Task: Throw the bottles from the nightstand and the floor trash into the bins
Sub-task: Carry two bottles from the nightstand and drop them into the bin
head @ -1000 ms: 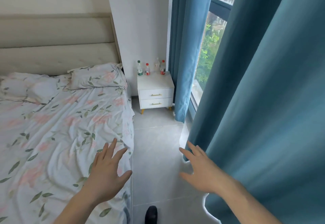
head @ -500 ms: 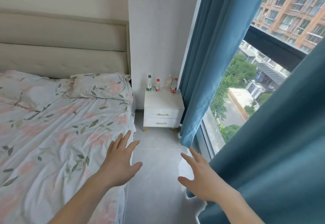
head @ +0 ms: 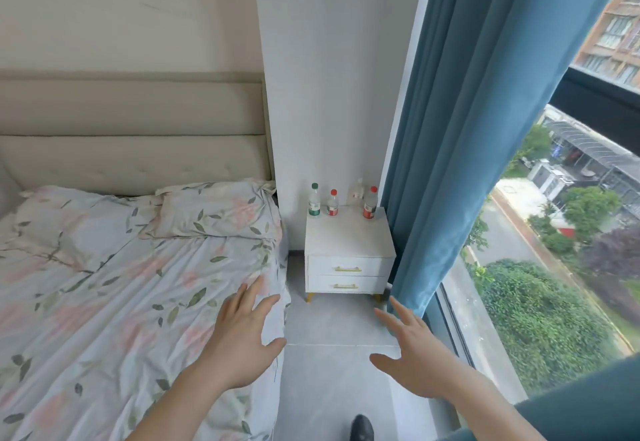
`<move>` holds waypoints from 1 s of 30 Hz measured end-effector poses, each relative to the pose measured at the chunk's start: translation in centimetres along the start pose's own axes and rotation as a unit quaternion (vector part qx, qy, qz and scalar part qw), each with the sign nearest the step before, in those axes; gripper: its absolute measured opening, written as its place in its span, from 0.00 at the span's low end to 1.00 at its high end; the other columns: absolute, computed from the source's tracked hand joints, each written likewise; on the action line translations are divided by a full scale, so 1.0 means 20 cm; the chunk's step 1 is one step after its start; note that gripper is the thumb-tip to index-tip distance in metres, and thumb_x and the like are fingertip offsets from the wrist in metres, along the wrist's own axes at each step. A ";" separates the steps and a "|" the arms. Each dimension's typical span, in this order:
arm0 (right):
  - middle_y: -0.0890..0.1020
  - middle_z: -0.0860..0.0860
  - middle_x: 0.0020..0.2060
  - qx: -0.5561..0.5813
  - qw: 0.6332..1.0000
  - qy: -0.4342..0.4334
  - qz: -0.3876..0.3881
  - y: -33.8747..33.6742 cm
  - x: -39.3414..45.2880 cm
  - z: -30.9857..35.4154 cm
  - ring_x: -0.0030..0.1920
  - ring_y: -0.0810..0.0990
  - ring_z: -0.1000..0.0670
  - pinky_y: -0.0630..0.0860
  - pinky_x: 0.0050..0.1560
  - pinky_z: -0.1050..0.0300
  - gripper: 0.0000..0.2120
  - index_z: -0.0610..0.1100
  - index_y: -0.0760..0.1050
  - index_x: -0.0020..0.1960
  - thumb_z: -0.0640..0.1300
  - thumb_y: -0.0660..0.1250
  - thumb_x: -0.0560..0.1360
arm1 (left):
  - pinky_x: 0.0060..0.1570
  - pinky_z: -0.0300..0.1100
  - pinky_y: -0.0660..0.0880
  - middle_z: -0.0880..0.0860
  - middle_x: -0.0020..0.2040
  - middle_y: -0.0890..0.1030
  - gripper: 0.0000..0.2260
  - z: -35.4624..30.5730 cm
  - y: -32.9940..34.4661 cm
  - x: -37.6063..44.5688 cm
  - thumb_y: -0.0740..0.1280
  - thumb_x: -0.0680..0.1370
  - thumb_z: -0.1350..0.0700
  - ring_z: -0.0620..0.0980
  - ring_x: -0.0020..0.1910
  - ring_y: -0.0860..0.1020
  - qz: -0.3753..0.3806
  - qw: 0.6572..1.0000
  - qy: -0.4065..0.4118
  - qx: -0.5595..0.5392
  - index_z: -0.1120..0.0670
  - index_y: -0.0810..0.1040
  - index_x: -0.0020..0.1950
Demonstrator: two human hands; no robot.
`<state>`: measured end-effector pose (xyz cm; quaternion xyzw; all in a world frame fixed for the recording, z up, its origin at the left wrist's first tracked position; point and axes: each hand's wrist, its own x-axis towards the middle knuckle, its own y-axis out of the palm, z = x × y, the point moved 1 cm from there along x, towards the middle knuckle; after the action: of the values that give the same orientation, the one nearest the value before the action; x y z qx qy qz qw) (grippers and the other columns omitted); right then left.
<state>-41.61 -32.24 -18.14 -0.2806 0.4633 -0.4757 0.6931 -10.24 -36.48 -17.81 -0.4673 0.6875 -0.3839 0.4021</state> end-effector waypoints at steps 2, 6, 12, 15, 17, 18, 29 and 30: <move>0.40 0.57 0.82 -0.004 1.000 -0.004 0.003 -0.09 0.19 -0.08 0.83 0.44 0.47 0.59 0.79 0.47 0.39 0.58 0.49 0.83 0.63 0.64 0.78 | 0.80 0.50 0.44 0.44 0.82 0.37 0.32 -0.03 0.00 0.19 0.63 0.81 0.40 0.50 0.82 0.37 0.002 1.000 -0.009 0.007 0.41 0.54 0.82; 0.40 0.55 0.83 -0.006 1.000 -0.010 0.013 -0.31 0.56 -0.23 0.83 0.42 0.46 0.55 0.80 0.47 0.39 0.56 0.48 0.83 0.62 0.64 0.79 | 0.80 0.51 0.45 0.44 0.83 0.37 0.32 -0.15 -0.04 0.58 0.63 0.80 0.40 0.51 0.82 0.38 0.003 0.999 -0.033 -0.001 0.41 0.54 0.81; 0.42 0.53 0.83 -0.027 0.999 -0.008 0.038 -0.55 1.07 -0.38 0.83 0.45 0.45 0.55 0.80 0.47 0.40 0.56 0.49 0.83 0.62 0.65 0.78 | 0.80 0.52 0.44 0.44 0.83 0.37 0.32 -0.26 -0.13 1.04 0.64 0.80 0.41 0.51 0.82 0.36 -0.005 0.998 -0.055 -0.003 0.41 0.55 0.81; 0.42 0.53 0.83 -0.031 0.998 -0.014 0.054 -0.61 1.31 -0.41 0.83 0.44 0.45 0.55 0.80 0.45 0.41 0.57 0.48 0.83 0.63 0.65 0.77 | 0.80 0.52 0.43 0.45 0.83 0.37 0.32 -0.24 -0.15 1.24 0.64 0.80 0.41 0.51 0.82 0.35 -0.007 0.997 -0.072 -0.003 0.41 0.55 0.81; 0.41 0.53 0.83 -0.047 0.997 -0.013 0.061 -0.65 1.47 -0.41 0.83 0.43 0.44 0.54 0.80 0.42 0.41 0.57 0.47 0.83 0.63 0.64 0.77 | 0.80 0.53 0.43 0.46 0.83 0.36 0.33 -0.20 -0.16 1.38 0.64 0.80 0.40 0.52 0.81 0.34 -0.002 0.997 -0.081 0.009 0.42 0.53 0.82; 0.41 0.53 0.83 -0.054 0.996 -0.013 0.063 -0.67 1.55 -0.41 0.83 0.43 0.43 0.54 0.80 0.41 0.41 0.56 0.46 0.83 0.63 0.64 0.77 | 0.80 0.54 0.43 0.47 0.83 0.36 0.34 -0.18 -0.17 1.45 0.64 0.80 0.40 0.53 0.81 0.34 0.002 0.996 -0.085 0.014 0.42 0.52 0.82; 0.38 0.51 0.83 -0.103 0.992 0.048 0.053 -0.85 2.37 -0.33 0.83 0.40 0.42 0.49 0.81 0.40 0.40 0.55 0.42 0.83 0.62 0.61 0.80 | 0.80 0.56 0.40 0.50 0.83 0.35 0.39 0.14 -0.23 2.42 0.62 0.80 0.40 0.56 0.82 0.35 0.044 0.997 -0.041 0.046 0.47 0.44 0.84; 0.38 0.51 0.83 -0.108 0.992 0.053 0.045 -0.86 2.43 -0.32 0.82 0.40 0.41 0.49 0.81 0.40 0.40 0.55 0.42 0.83 0.62 0.60 0.81 | 0.80 0.56 0.39 0.51 0.83 0.36 0.39 0.16 -0.24 2.51 0.62 0.80 0.40 0.56 0.82 0.35 0.048 0.997 -0.033 0.054 0.47 0.44 0.84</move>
<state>-48.66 -83.40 -24.77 -0.3073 0.5604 -0.4057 0.6534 -17.76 -85.92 -24.31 -0.4238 0.6735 -0.3855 0.4671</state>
